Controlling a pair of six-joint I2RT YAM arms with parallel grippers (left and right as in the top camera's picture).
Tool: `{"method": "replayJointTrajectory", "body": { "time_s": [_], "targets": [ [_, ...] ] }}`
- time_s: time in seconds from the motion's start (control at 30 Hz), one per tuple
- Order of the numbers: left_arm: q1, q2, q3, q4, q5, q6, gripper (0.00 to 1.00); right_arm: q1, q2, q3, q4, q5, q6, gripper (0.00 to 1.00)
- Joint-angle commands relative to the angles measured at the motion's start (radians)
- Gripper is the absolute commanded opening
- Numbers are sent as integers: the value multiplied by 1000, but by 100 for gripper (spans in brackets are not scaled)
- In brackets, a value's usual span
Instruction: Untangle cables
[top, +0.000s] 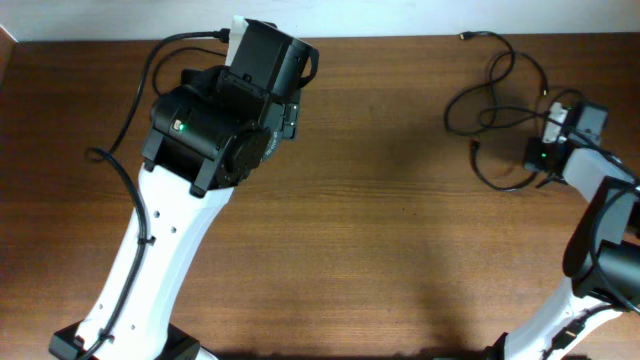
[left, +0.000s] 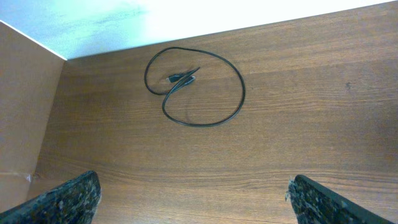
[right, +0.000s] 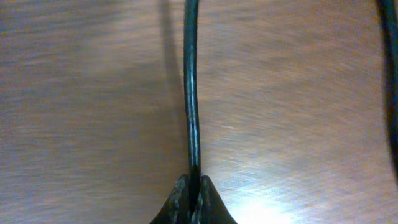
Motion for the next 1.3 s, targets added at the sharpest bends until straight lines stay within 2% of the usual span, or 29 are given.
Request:
{"method": "replayJointTrajectory", "body": {
  "time_s": [0.0,0.33,0.37,0.4,0.7,0.93,1.07,1.17,1.27],
  "targets": [
    [2,0,-1,2,3,13,99,-70,48,-14,-20,43,16,4],
    [2,0,-1,4,3,13,99,-150,48,-14,-27,-32,16,4],
    [2,0,-1,4,3,13,99,-148,48,-14,-32,-32,16,41],
    [2,0,-1,2,3,21,99,-147,48,-14,-39,-32,26,98],
    [2,0,-1,2,3,35,99,-138,-17,-14,-54,-37,50,98],
    [2,0,-1,6,3,35,99,-57,-341,-12,-66,-149,48,98],
    [2,0,-1,9,4,35,99,93,-585,-7,-33,-145,38,98],
    [2,0,-1,8,4,35,99,209,-618,34,-21,-142,35,98],
    [2,0,-1,6,4,35,99,327,-533,101,-51,-141,5,98]
  ]
}}
